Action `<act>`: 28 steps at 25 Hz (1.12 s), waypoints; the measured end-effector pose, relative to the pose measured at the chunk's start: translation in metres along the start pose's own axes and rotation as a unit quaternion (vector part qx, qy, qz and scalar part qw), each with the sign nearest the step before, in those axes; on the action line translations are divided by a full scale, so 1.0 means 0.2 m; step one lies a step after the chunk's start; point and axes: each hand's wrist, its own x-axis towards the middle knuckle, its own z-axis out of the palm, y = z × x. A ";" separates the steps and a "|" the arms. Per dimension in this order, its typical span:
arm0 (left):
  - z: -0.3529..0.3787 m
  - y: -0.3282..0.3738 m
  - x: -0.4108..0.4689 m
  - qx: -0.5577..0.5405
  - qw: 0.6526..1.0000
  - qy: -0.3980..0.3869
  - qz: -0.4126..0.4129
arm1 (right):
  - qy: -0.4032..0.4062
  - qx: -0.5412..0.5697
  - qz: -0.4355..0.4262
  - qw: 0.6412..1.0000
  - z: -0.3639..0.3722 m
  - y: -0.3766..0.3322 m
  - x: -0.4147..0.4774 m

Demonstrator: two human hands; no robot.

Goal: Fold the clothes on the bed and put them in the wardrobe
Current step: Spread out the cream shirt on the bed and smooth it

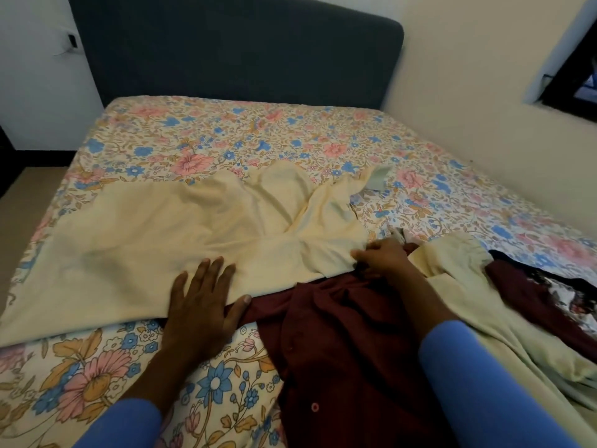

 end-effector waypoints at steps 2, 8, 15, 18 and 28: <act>0.01 -0.01 0.00 0.002 1.000 0.004 0.006 | 0.134 0.019 -0.022 0.990 0.04 0.09 0.03; -0.01 0.00 -0.01 0.001 1.000 -0.014 0.003 | 0.174 0.136 -0.075 0.973 0.01 0.24 0.06; -0.05 0.20 0.15 -0.037 0.999 0.012 0.020 | 0.157 0.275 -0.114 0.942 0.09 0.28 0.12; 0.05 0.22 0.09 0.044 0.993 -0.044 0.104 | 0.068 0.159 -0.118 0.978 0.04 0.27 0.10; -0.21 0.56 0.70 -0.157 0.985 0.075 0.022 | 0.168 -0.001 -0.383 0.908 0.13 0.20 0.11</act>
